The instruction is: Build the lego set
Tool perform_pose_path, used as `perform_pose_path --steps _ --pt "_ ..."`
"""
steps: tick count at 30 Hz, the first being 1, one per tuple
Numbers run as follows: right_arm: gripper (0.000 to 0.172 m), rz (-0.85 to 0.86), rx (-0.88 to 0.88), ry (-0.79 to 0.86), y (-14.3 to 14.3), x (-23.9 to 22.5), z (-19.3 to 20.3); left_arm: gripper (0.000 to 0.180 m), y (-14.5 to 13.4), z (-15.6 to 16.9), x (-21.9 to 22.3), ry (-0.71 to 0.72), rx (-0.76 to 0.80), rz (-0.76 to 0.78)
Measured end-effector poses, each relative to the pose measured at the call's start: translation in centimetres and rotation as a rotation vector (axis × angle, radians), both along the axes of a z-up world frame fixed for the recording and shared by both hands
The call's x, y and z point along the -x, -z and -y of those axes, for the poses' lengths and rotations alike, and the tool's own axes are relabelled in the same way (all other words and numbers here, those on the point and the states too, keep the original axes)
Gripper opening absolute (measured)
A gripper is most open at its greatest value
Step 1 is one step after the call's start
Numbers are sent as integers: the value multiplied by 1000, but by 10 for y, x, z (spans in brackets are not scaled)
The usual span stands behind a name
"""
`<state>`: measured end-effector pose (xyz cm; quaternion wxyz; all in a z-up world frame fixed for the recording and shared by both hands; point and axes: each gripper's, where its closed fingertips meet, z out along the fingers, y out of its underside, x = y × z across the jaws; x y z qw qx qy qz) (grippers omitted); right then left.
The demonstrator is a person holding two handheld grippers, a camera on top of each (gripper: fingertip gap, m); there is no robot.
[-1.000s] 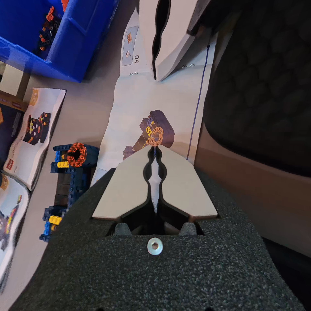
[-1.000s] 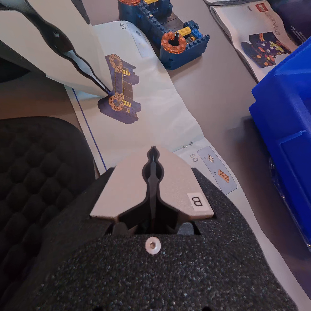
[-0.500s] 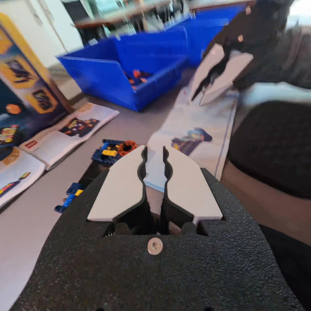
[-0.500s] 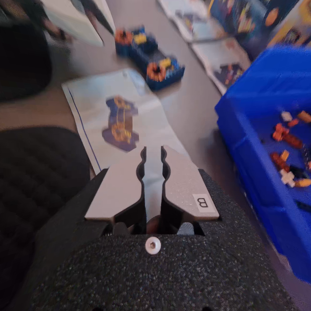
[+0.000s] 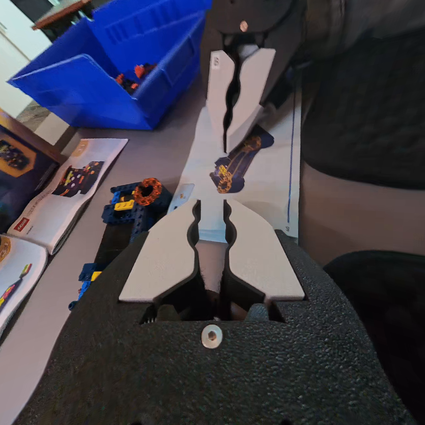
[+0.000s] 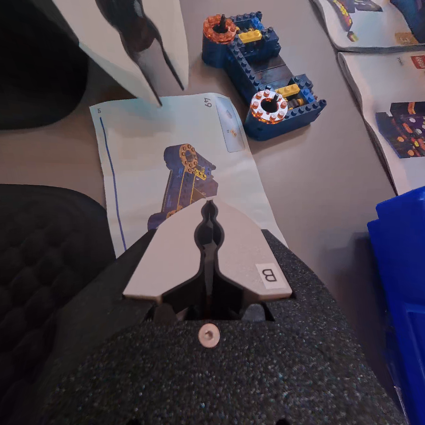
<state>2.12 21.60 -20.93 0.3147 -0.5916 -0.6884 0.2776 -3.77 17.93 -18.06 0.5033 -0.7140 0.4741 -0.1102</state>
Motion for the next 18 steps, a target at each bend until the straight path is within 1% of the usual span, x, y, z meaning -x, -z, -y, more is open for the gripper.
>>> perform_pose_path --steps 5,9,18 --pt "0 1 14 0 0 0 0 19 22 2 1 22 4 -177" --pt "0 2 21 1 0 0 0 14 24 4 1 41 15 -184" --pt "0 3 51 1 0 0 0 11 25 5 0 53 18 -188"
